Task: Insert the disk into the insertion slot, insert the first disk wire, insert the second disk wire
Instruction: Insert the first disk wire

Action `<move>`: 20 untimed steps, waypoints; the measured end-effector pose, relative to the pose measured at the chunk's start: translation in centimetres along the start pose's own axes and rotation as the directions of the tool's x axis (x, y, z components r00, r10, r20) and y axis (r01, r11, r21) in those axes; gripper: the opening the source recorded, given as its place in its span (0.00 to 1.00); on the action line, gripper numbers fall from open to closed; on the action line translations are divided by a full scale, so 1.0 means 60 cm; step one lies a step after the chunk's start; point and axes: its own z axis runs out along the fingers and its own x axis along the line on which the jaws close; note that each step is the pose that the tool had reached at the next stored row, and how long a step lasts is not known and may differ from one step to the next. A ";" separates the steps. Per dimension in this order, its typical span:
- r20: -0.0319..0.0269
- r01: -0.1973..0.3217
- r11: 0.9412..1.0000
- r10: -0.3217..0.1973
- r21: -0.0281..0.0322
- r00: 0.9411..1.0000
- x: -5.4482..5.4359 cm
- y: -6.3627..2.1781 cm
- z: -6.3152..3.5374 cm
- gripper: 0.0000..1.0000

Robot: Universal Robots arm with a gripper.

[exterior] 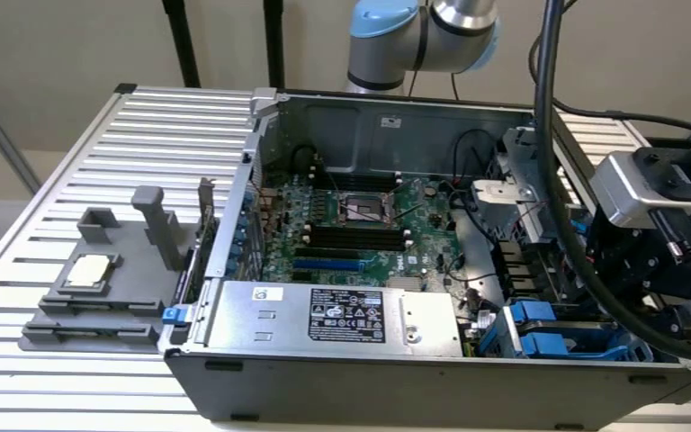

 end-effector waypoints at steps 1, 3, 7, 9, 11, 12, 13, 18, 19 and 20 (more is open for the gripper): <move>-0.001 -0.005 1.000 0.005 0.000 1.000 -0.001 0.000 0.000 0.17; -0.004 -0.013 1.000 0.013 0.001 1.000 -0.002 0.000 0.001 0.17; -0.018 -0.027 1.000 0.027 0.003 0.999 -0.003 0.000 0.003 0.17; -0.026 -0.032 0.999 0.032 0.004 0.999 -0.004 0.000 0.004 0.17; -0.034 -0.036 0.999 0.036 0.004 0.999 -0.006 0.000 0.006 0.17; -0.037 -0.037 0.999 0.038 0.005 0.999 -0.007 0.000 0.007 0.17; -0.040 -0.039 0.999 0.039 0.005 0.998 -0.009 0.000 0.007 0.17; -0.053 -0.042 0.999 0.043 0.006 0.998 -0.015 -0.001 0.009 0.17; -0.054 -0.043 0.999 0.043 0.006 0.998 -0.015 -0.001 0.009 0.17; -0.055 -0.043 0.999 0.043 0.005 0.998 -0.015 -0.001 0.008 0.19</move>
